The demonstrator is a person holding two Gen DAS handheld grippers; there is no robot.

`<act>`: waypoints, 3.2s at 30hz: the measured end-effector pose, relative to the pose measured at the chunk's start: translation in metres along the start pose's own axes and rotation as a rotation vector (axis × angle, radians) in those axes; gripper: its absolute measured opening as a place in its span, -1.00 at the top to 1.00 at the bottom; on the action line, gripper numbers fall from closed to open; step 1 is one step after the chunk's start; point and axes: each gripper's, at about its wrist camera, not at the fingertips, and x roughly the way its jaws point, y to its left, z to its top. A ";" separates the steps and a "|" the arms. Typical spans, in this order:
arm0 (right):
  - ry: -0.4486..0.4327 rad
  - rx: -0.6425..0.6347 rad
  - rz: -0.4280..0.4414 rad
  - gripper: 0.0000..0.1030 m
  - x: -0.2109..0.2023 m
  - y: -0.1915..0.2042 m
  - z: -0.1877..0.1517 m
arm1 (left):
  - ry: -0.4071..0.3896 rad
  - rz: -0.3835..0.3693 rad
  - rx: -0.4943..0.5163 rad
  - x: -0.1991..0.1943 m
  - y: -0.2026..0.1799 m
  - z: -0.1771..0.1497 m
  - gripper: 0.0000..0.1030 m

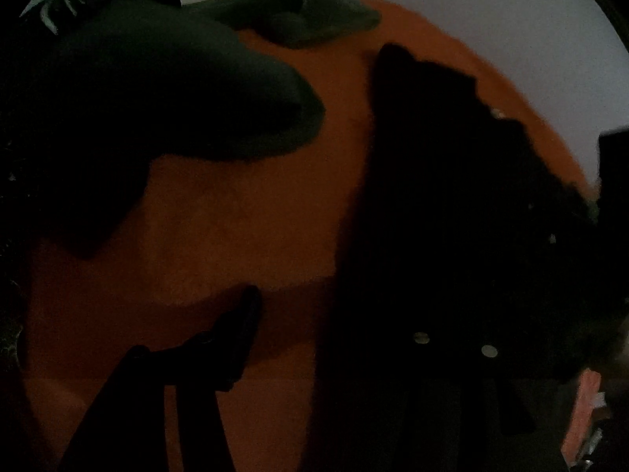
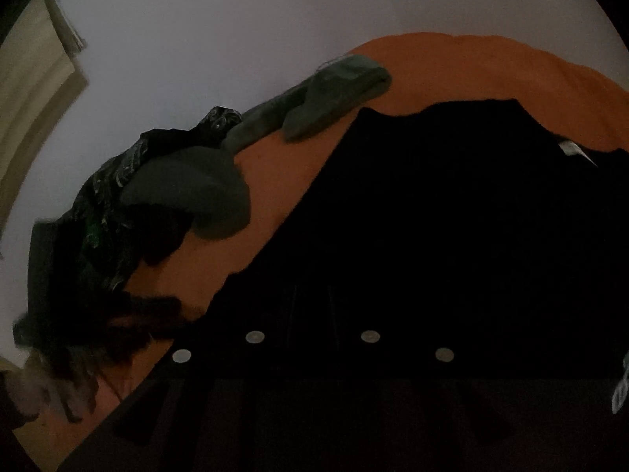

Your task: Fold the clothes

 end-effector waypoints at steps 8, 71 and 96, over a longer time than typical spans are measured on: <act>0.125 -0.118 -0.025 0.73 0.009 0.022 -0.031 | -0.043 0.078 -0.017 0.005 -0.024 0.019 -0.07; 0.038 0.474 0.084 0.95 -0.030 -0.176 0.012 | 0.026 -0.089 -0.040 0.000 0.006 -0.003 -0.18; 0.138 0.037 0.166 0.79 0.012 0.011 -0.048 | 0.035 -0.334 -0.463 -0.045 0.043 0.013 -0.18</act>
